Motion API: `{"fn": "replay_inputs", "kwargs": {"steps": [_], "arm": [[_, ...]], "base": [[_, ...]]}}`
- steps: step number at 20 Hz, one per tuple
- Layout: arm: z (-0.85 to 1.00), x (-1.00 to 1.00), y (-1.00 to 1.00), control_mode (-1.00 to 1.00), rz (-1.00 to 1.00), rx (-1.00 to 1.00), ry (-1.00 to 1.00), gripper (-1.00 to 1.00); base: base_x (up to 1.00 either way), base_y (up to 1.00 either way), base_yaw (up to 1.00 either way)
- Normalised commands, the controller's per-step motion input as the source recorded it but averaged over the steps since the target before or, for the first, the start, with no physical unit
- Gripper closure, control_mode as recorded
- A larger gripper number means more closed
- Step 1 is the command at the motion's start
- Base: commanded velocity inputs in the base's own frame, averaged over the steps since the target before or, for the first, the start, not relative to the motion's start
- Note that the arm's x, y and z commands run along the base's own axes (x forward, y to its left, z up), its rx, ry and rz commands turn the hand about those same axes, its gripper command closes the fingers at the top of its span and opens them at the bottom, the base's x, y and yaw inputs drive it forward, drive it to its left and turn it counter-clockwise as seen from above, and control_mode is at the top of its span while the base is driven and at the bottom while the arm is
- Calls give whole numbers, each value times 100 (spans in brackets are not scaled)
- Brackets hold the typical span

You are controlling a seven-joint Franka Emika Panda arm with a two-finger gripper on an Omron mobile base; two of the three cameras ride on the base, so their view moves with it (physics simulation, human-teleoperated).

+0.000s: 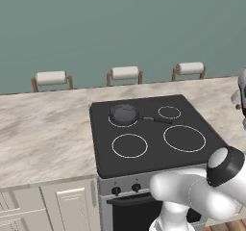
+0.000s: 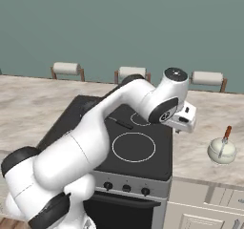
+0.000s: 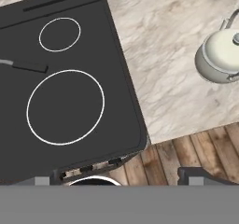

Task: Pick the kettle from the counter and place it on a stove burner. Then turn the burner on.

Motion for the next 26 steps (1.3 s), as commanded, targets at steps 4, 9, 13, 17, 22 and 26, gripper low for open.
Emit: {"fn": "replay_inputs", "kwargs": {"steps": [4, 9, 13, 17, 22, 26], "arm": [[-38, -8, -78, -100, -4, 0, 0, -100], [-37, -4, -69, -100, -5, -1, 1, -100], [-24, -5, -58, -100, -7, -1, 0, -100], [-4, -3, -39, -100, -6, 0, 0, -100], [-1, 1, -41, -100, -3, 0, 0, -100], [0, 27, -7, -100, 0, 0, 0, -100]], "base": [[0, 0, 0], [0, 0, 0], [0, 0, 0], [0, 0, 0], [0, 0, 0], [0, 0, 0]]}}
